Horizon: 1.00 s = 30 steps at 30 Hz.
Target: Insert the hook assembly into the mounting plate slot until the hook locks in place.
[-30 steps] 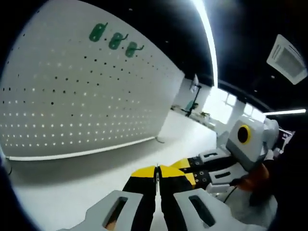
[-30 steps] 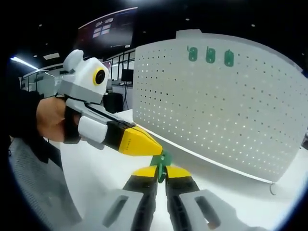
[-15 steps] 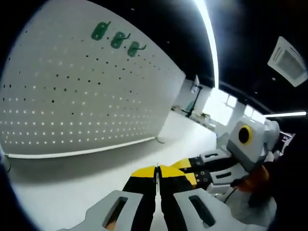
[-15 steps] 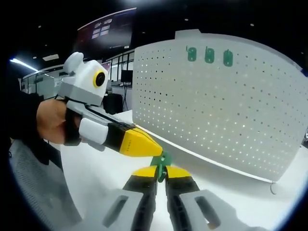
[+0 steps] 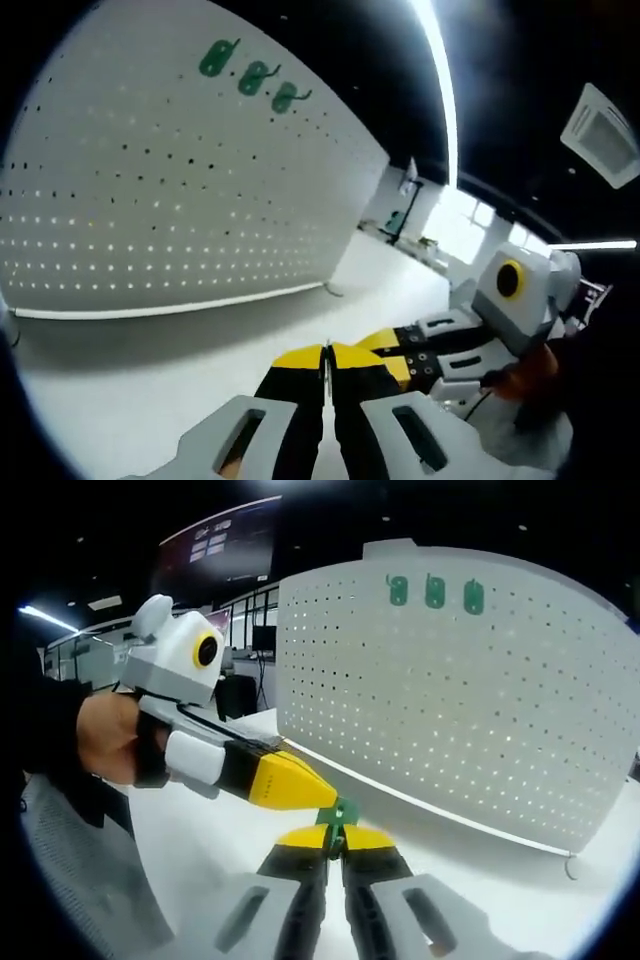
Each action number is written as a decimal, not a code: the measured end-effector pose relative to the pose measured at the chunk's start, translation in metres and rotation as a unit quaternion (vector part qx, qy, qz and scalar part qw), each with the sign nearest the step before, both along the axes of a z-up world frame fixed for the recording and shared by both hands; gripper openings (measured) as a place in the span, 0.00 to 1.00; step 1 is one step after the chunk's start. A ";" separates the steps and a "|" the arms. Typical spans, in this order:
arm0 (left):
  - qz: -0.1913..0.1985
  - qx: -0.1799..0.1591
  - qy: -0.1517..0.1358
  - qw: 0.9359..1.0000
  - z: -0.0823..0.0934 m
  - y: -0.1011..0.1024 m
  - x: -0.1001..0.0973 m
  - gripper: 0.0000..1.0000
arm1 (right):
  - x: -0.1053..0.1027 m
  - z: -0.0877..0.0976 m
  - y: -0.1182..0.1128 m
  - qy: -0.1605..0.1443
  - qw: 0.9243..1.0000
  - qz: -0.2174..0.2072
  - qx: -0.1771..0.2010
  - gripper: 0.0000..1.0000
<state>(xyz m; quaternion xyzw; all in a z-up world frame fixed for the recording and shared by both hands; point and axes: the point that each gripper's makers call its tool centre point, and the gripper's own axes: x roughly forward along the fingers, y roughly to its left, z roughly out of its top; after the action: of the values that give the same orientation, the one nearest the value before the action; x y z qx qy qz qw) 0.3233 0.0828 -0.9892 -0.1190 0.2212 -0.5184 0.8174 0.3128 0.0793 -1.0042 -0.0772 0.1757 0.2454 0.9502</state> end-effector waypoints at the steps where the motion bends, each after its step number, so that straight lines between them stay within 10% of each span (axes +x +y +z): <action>1: -0.001 0.001 -0.002 1.000 0.000 0.000 0.000 0.01 | 0.000 0.000 0.000 0.000 1.000 0.000 0.001 0.01; 30: 0.018 0.037 -0.043 0.998 0.000 0.006 0.002 0.06 | -0.001 -0.002 0.001 0.010 1.000 -0.001 0.004 0.01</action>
<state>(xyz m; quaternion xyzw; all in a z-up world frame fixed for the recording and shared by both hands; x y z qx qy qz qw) 0.3250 0.0893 -0.9895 -0.0701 0.2032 -0.4996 0.8392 0.3122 0.0800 -1.0065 -0.0707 0.1840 0.2459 0.9490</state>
